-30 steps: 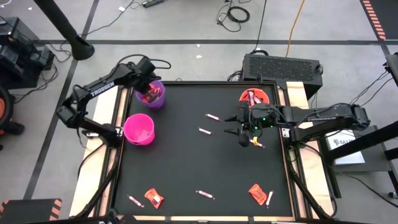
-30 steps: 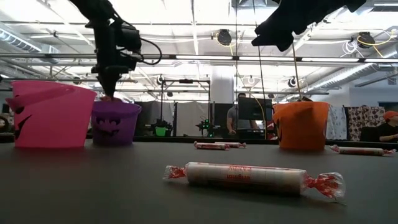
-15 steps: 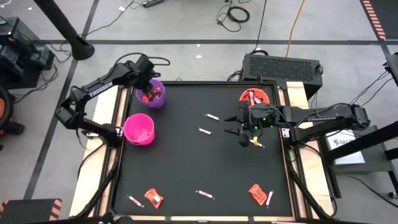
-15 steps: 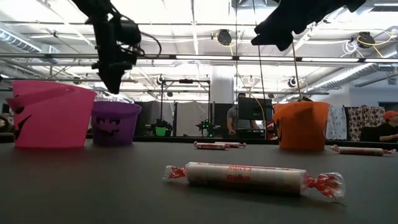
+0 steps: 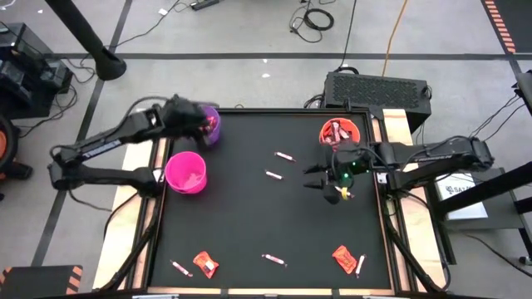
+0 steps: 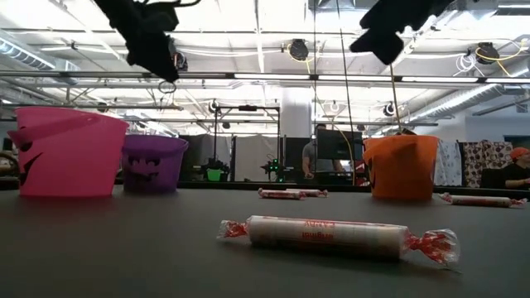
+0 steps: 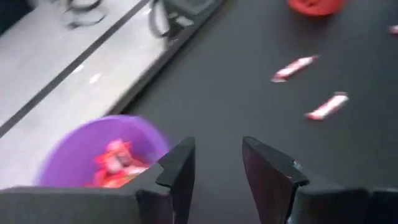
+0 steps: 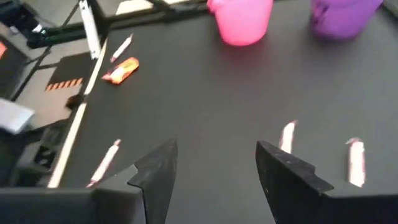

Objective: Sort candy by brand, put in halloween buckets
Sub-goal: Put the orange candy into the purple bucket

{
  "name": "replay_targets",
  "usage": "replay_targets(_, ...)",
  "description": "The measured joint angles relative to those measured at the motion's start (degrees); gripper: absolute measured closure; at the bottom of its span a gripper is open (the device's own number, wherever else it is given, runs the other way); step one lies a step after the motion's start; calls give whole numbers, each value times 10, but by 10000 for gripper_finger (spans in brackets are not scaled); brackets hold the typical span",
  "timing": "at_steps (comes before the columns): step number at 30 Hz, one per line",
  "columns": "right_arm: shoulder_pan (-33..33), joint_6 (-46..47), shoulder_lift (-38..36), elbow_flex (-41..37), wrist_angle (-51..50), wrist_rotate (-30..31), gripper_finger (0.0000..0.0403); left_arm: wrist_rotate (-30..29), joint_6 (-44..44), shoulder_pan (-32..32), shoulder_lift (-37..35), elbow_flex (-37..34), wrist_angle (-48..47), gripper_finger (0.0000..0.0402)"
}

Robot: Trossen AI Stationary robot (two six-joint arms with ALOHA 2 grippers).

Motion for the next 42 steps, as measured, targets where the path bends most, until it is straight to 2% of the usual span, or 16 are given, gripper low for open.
replay_targets(6, 66, 100, 14, 2, -68, 0, 193, -3, -40, -149, -6, -88, 127, 261)
replay_targets(11, 132, 222, 30, 2, -118, -1, 193, -16, -43, -267, 15, -138, 267, 261)
replay_targets(16, 195, 371, 55, 2, -156, -10, 193, -64, -23, -367, 67, -155, 372, 261)
replay_targets(20, 225, 469, 77, 2, -158, -35, 193, -91, 6, -421, 132, -161, 441, 261)
replay_targets(28, 268, 602, 121, 3, -167, -90, 197, -97, 83, -460, 244, -161, 598, 261)
replay_targets(36, 313, 665, 218, 127, -344, -88, 227, -96, 121, -448, 276, -161, 641, 261)
replay_targets(42, 355, 681, 305, 160, -351, -77, 231, -78, 135, -443, 276, -161, 645, 261)
